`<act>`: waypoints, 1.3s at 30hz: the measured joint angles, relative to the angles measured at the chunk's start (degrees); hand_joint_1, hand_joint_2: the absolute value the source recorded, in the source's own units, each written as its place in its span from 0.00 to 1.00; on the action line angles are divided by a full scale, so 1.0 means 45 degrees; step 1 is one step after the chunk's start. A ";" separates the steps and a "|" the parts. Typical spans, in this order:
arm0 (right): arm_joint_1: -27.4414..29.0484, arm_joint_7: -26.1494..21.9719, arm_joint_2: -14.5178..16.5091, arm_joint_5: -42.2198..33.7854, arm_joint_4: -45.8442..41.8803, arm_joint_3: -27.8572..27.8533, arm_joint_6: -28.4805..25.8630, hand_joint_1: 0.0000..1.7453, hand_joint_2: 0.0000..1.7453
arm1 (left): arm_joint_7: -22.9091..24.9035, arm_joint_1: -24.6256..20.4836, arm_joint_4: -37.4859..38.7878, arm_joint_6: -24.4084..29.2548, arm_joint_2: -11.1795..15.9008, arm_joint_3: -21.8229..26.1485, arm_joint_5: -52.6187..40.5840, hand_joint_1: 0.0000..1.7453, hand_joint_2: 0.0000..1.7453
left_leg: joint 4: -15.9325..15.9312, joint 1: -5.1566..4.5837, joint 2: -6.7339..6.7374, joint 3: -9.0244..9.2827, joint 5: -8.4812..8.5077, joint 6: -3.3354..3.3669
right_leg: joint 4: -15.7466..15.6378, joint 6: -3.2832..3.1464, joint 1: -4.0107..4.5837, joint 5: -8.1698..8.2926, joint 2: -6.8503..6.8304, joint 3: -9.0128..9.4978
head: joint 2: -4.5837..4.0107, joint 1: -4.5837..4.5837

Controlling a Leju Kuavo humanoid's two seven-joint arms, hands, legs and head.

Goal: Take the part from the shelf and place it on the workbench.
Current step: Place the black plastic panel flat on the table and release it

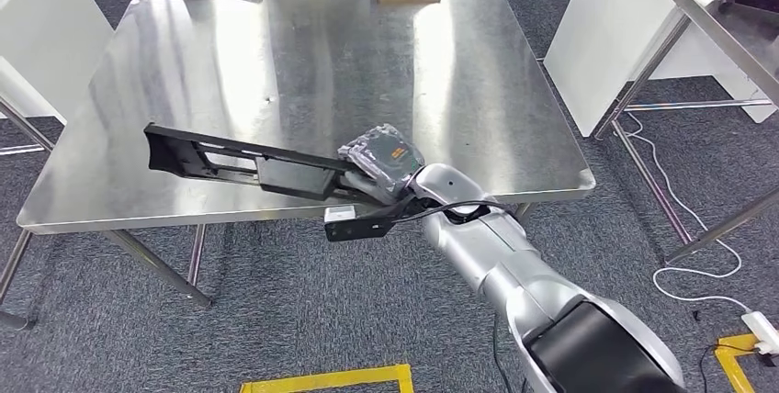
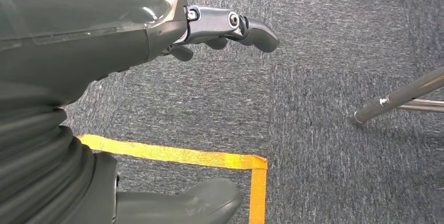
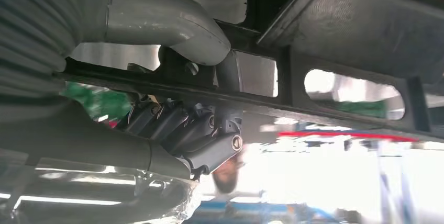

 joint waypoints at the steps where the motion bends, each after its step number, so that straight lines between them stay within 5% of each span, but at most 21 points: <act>1: -0.0134 0.0342 -0.0203 0.0036 0.0096 -0.0013 -0.0196 1.00 1.00 | -0.0004 -0.0002 0.0000 -0.0006 0.0001 0.0015 -0.0006 0.00 1.00 | 0.0001 0.0001 -0.0007 0.0000 0.0007 0.0010 | -0.0001 0.0008 -0.0013 0.0004 -0.0014 -0.0012 | 0.0000 0.0001; 6: -0.1102 0.0948 -0.1430 -0.0065 0.0678 -0.0413 -0.0624 1.00 1.00 | 0.0011 0.0089 0.0000 -0.0045 0.0012 0.0140 0.0045 0.00 1.00 | -0.0001 0.0004 -0.0048 -0.0009 0.0029 0.0039 | 0.0004 0.0055 -0.0030 0.0032 -0.0071 0.0020 | 0.0000 0.0006; 10: -0.1331 0.1237 -0.1773 -0.0104 0.0909 -0.0643 -0.0777 1.00 1.00 | 0.0012 0.0132 0.0000 -0.0086 0.0019 0.0249 0.0045 0.00 1.00 | 0.0003 0.0011 0.0027 -0.0003 0.0031 0.0040 | 0.0008 0.0107 -0.0030 0.0067 -0.0013 0.0001 | 0.0000 -0.0001; 39: -0.1427 0.1455 -0.2049 0.0202 0.1308 -0.1213 -0.0550 1.00 1.00 | 0.1194 0.0159 0.0010 -0.0878 0.0022 0.0307 -0.0463 0.00 1.00 | 0.0026 0.0007 0.0014 -0.0019 0.0018 0.0054 | 0.0029 0.0118 -0.0048 0.0054 -0.0014 -0.0012 | 0.0000 -0.0001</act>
